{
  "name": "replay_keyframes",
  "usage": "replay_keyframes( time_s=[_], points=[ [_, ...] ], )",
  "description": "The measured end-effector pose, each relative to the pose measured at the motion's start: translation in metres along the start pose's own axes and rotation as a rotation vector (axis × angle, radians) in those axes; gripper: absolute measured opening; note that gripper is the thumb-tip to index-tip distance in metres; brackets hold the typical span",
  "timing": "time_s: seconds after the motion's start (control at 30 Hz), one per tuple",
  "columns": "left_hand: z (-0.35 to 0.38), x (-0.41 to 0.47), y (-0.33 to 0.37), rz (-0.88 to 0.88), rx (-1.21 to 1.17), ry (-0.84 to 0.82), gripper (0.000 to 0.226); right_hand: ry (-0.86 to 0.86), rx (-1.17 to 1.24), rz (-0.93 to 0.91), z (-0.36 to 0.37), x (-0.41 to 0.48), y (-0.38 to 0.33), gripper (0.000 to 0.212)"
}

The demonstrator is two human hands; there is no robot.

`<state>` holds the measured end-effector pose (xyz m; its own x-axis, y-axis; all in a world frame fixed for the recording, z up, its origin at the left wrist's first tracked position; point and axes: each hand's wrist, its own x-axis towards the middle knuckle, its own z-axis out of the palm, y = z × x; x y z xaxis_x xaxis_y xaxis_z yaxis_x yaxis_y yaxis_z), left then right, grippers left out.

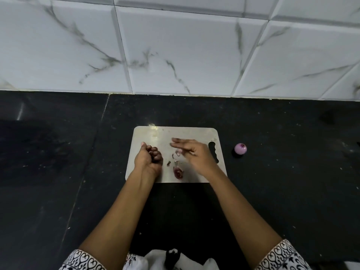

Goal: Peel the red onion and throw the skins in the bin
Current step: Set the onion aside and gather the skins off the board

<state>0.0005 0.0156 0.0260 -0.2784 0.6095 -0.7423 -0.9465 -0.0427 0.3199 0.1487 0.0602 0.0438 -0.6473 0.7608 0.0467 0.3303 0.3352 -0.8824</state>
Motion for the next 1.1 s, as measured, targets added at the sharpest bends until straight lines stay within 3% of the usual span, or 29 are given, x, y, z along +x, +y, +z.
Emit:
replay_keyframes(
  time_s=[0.03, 0.1, 0.27, 0.43, 0.67, 0.8, 0.9, 0.97, 1.03, 1.1],
  points=[
    [-0.002, 0.000, 0.005, 0.010, -0.007, 0.003, 0.046, 0.030, -0.057, 0.078, -0.003, 0.004, 0.009, 0.035],
    [-0.008, 0.003, 0.014, 0.029, -0.007, 0.012, 0.046, -0.066, -0.306, 0.132, -0.005, 0.014, 0.022, 0.038],
    [-0.022, 0.004, 0.025, 0.019, -0.030, -0.006, 0.046, -0.429, -0.624, -0.071, 0.011, 0.012, 0.028, 0.041],
    [-0.033, 0.001, 0.024, -0.007, -0.040, -0.021, 0.046, -0.448, -0.813, -0.243, 0.016, -0.013, 0.037, 0.044],
    [-0.032, -0.004, 0.015, -0.040, 0.007, -0.025, 0.047, -0.147, -0.719, -0.290, 0.026, -0.036, 0.046, 0.023],
    [-0.028, -0.005, 0.005, -0.071, 0.047, -0.006, 0.046, 0.055, -0.628, -0.168, 0.028, -0.014, 0.042, 0.018],
    [-0.020, -0.007, -0.003, -0.106, 0.042, -0.006, 0.044, 0.333, 0.000, 0.282, 0.013, 0.005, 0.019, 0.016],
    [-0.012, -0.008, -0.008, -0.118, 0.045, -0.014, 0.041, 0.358, 0.405, 0.367, 0.006, 0.011, -0.002, 0.016],
    [-0.003, -0.011, -0.015, -0.132, 0.057, -0.042, 0.037, 0.299, 0.396, 0.280, 0.012, 0.009, -0.023, 0.016],
    [0.003, -0.015, -0.021, -0.171, 0.016, -0.110, 0.034, 0.257, 0.153, 0.130, 0.029, 0.002, -0.036, 0.015]
  ],
)
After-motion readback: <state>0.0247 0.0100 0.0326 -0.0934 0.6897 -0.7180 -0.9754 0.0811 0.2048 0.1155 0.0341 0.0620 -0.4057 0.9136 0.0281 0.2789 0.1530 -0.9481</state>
